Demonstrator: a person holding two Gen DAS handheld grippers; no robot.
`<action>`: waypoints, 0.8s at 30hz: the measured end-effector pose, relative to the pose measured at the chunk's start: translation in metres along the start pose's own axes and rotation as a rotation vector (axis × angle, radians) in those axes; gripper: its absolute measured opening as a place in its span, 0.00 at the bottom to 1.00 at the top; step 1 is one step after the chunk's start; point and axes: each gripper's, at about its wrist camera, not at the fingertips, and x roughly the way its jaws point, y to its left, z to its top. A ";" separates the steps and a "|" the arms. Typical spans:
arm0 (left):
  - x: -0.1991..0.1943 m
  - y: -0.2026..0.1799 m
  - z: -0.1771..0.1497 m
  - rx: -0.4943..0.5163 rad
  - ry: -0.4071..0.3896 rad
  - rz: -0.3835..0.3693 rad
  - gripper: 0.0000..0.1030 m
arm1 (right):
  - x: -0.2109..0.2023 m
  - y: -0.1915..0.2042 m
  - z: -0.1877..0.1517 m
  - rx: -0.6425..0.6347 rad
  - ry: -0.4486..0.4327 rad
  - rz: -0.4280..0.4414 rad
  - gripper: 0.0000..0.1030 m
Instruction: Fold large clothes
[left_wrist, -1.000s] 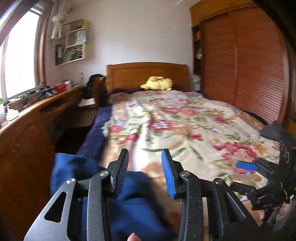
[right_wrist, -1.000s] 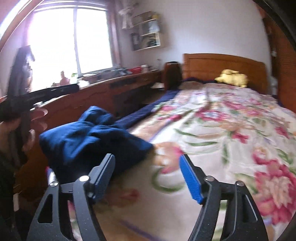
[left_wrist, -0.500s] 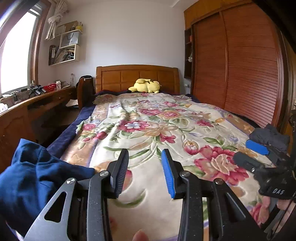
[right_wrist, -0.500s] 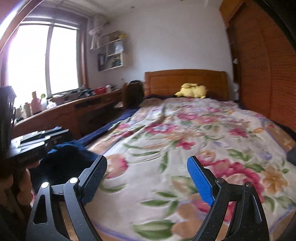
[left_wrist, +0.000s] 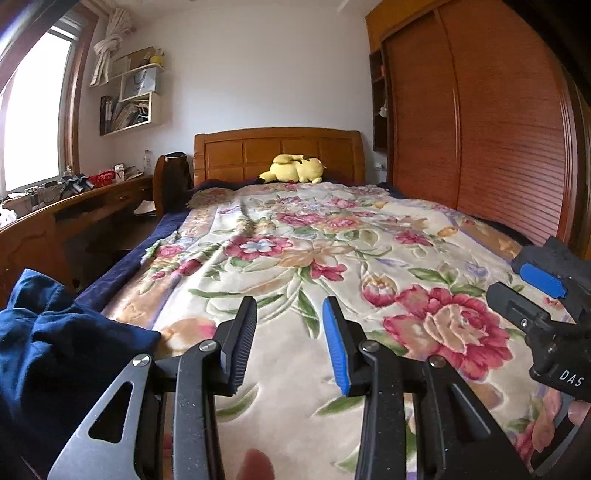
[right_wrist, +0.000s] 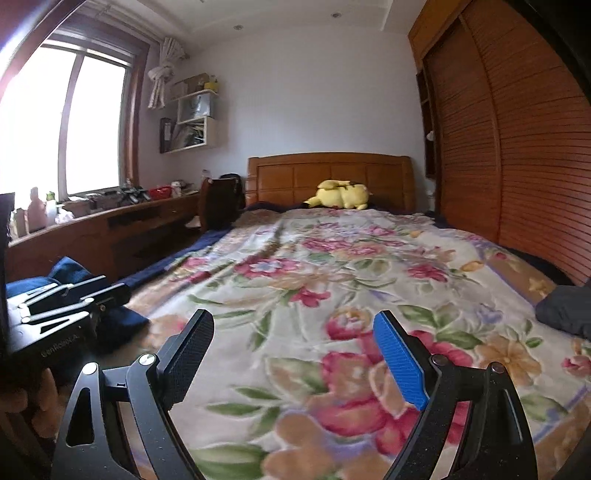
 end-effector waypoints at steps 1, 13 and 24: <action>0.003 -0.003 -0.003 0.007 0.002 -0.003 0.37 | 0.000 -0.002 -0.001 0.003 0.003 0.001 0.87; 0.016 0.007 -0.031 0.008 -0.003 0.049 0.37 | 0.024 0.005 -0.019 0.028 0.025 -0.008 0.87; 0.019 0.027 -0.039 -0.020 0.012 0.071 0.37 | 0.030 -0.002 -0.020 0.021 0.036 -0.003 0.87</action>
